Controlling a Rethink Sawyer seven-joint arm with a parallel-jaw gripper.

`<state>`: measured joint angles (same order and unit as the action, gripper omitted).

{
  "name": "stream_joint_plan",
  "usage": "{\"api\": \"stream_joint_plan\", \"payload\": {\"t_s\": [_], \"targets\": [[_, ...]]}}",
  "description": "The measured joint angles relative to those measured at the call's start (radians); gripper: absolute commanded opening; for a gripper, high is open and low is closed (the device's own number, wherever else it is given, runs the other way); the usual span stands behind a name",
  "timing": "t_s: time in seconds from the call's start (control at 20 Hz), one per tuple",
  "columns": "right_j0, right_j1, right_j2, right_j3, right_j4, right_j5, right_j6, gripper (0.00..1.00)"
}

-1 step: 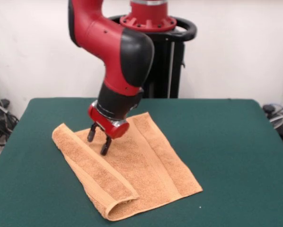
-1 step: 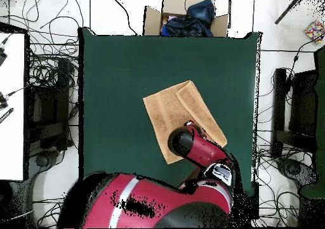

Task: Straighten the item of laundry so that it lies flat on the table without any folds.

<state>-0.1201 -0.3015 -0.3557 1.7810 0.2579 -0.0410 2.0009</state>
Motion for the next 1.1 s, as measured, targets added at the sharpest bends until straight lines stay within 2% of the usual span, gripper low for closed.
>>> {"api": "stream_joint_plan", "payload": {"t_s": [0.2,0.45,0.75,1.1], "targets": [[0.069,0.03,-0.03,0.0,0.037,-0.096,0.0,1.0],[0.112,0.058,-0.041,0.0,0.082,-0.183,0.0,1.0],[0.098,0.07,-0.041,0.0,0.087,-0.206,0.0,1.0],[0.036,0.07,-0.026,0.0,0.061,-0.232,0.0,1.0]]}}
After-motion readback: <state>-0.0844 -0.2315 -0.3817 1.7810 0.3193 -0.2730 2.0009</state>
